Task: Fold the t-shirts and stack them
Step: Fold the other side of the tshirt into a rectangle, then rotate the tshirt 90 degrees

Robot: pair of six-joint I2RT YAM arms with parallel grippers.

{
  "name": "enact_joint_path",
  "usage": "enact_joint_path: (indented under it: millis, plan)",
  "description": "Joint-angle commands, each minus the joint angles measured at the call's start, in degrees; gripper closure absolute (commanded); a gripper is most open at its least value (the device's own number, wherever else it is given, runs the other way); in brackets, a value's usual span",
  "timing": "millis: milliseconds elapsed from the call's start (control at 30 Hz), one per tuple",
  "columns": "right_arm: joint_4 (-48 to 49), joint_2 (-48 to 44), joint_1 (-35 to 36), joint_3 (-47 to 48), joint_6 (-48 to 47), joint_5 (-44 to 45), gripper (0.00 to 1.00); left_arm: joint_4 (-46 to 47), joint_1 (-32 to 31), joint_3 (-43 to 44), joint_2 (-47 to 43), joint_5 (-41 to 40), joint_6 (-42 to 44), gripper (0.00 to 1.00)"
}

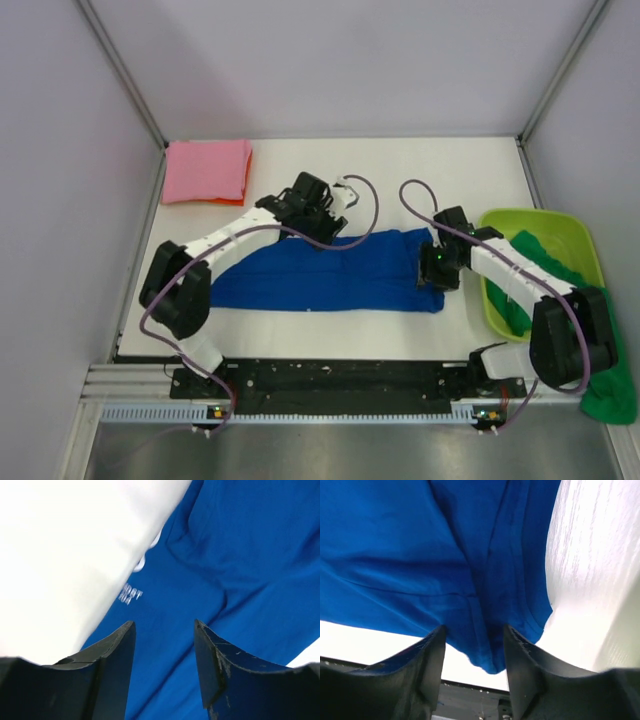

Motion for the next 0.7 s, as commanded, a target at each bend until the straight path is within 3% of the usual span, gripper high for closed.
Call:
enact_joint_path:
  millis: [0, 100, 133, 300, 433, 567, 667]
  plan:
    - [3.66, 1.86, -1.37, -3.33, 1.41, -3.09, 0.6, -2.18, 0.21, -8.78, -7.29, -8.84, 9.49, 0.46]
    - [6.04, 3.44, -2.51, -4.92, 1.76, -3.8, 0.98, -3.06, 2.14, -14.94, -9.58, -14.39, 11.52, 0.46]
    - [6.04, 3.97, -3.12, -5.18, 1.59, -3.37, 1.0, -3.32, 3.63, -16.44, -10.02, -15.09, 11.79, 0.46]
    - [3.67, 3.71, -7.95, -5.54, 0.8, 7.96, 1.0, -0.17, 12.85, -22.77, -12.83, -21.51, 13.19, 0.47]
    - [3.5, 4.85, -8.23, -1.51, -1.04, 8.94, 0.98, -1.82, 18.22, -23.75, -15.72, -19.59, 14.34, 0.47]
    - [0.95, 4.5, -8.05, 5.87, -3.07, 8.42, 0.71, -3.41, 23.06, -22.7, -18.63, -17.21, 15.92, 0.47]
    - [0.07, 3.27, -6.83, 10.8, -4.03, 8.76, 0.61, -3.32, 27.53, -21.47, -18.11, -17.21, 17.85, 0.47]
